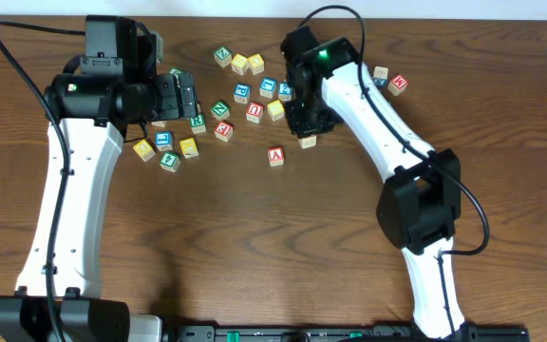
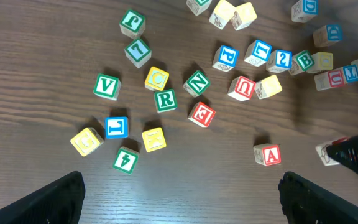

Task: Spell out AI2
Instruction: 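Lower the right gripper and grasp the red 'I' block, then place the 'I' block to the right of the 'A' block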

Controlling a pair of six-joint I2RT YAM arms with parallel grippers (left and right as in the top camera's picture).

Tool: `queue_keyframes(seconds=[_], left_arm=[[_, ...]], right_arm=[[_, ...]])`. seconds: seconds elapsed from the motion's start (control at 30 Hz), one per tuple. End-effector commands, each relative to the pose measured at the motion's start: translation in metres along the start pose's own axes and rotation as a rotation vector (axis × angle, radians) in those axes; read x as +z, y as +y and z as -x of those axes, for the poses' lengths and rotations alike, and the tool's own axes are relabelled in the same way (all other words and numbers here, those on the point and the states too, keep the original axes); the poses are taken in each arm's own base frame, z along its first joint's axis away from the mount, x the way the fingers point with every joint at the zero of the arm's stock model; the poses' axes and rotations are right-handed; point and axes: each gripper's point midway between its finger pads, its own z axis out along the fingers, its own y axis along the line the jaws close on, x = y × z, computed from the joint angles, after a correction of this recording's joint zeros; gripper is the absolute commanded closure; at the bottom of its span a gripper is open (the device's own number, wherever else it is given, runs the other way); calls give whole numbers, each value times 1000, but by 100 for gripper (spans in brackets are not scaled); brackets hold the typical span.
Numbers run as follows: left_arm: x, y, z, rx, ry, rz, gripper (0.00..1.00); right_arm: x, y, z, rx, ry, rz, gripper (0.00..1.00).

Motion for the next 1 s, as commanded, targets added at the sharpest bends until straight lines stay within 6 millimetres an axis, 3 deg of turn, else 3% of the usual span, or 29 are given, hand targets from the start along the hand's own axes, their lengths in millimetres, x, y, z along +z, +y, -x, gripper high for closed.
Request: queue_keyframes(seconds=[0.0, 0.2, 0.5, 0.77, 0.97], left_arm=[[-4, 0, 6, -6, -20, 7, 2], [-5, 11, 7, -7, -30, 69, 2], [-5, 11, 11, -6, -44, 68, 2], [-5, 10, 11, -5, -45, 68, 2], [-5, 10, 11, -5, -45, 68, 2]], right_arm=[[-1, 8, -4, -4, 6, 5, 80], [1, 15, -9, -21, 21, 3, 78], [7, 22, -15, -42, 34, -6, 77], [24, 19, -22, -37, 62, -14, 77], [40, 21, -15, -39, 27, -3, 77]])
